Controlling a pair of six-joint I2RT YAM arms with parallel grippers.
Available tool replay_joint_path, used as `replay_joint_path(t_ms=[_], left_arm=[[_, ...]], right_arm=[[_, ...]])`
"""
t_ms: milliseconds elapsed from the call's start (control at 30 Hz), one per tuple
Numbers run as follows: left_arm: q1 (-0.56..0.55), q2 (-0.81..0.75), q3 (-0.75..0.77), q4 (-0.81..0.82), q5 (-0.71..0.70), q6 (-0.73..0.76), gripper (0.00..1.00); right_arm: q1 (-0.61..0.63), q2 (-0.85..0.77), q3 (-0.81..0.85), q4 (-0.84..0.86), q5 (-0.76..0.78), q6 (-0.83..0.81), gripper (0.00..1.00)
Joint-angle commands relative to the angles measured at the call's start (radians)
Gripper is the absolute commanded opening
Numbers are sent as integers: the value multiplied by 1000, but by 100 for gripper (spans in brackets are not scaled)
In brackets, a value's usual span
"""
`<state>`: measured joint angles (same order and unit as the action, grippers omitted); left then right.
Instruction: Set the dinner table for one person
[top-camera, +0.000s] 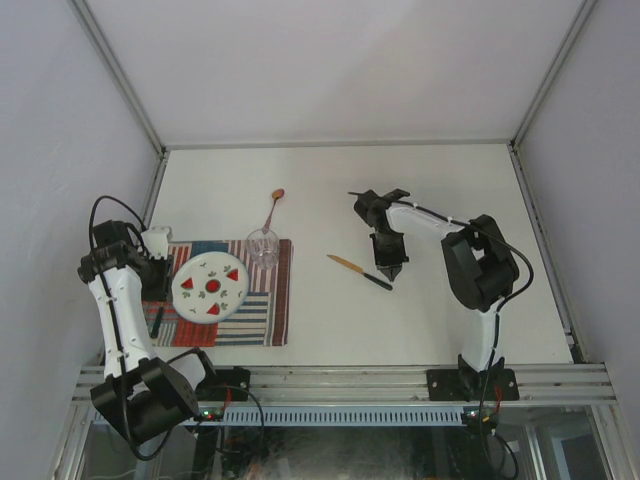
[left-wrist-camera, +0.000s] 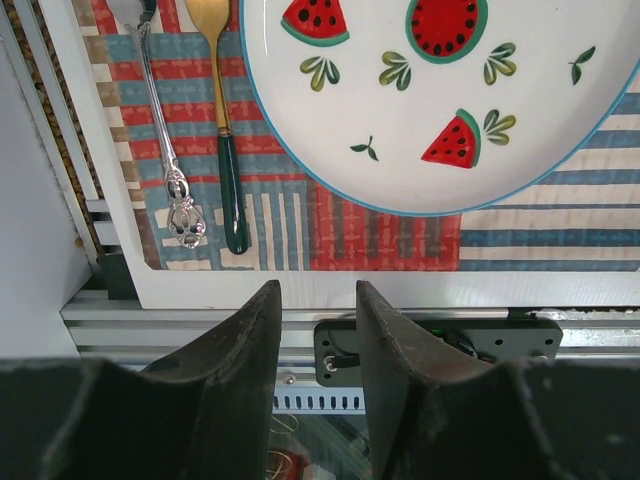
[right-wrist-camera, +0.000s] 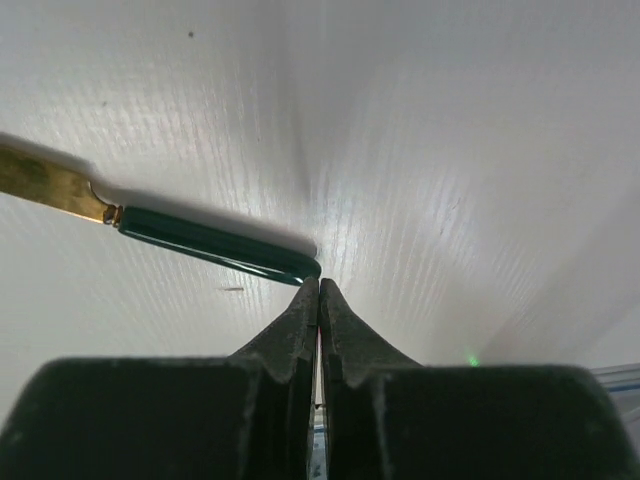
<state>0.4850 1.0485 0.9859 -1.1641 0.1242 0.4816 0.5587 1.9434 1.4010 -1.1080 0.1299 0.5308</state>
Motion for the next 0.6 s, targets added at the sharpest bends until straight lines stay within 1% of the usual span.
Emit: replay_joint_path(t_ms=[0, 100, 400, 467, 567], left_arm=[[9, 9, 52, -2, 9, -19, 40], [8, 23, 65, -12, 16, -31, 40], [7, 1, 44, -6, 11, -36, 40], [8, -3, 39, -5, 17, -38, 40], [9, -5, 42, -9, 13, -38, 40]], right_arm=[[-27, 36, 34, 31, 4, -23, 0], [-23, 65, 29, 29, 1, -30, 0], [15, 48, -28, 82, -25, -8, 0], [38, 57, -25, 104, -62, 14, 0], [103, 88, -7, 129, -102, 59, 0]])
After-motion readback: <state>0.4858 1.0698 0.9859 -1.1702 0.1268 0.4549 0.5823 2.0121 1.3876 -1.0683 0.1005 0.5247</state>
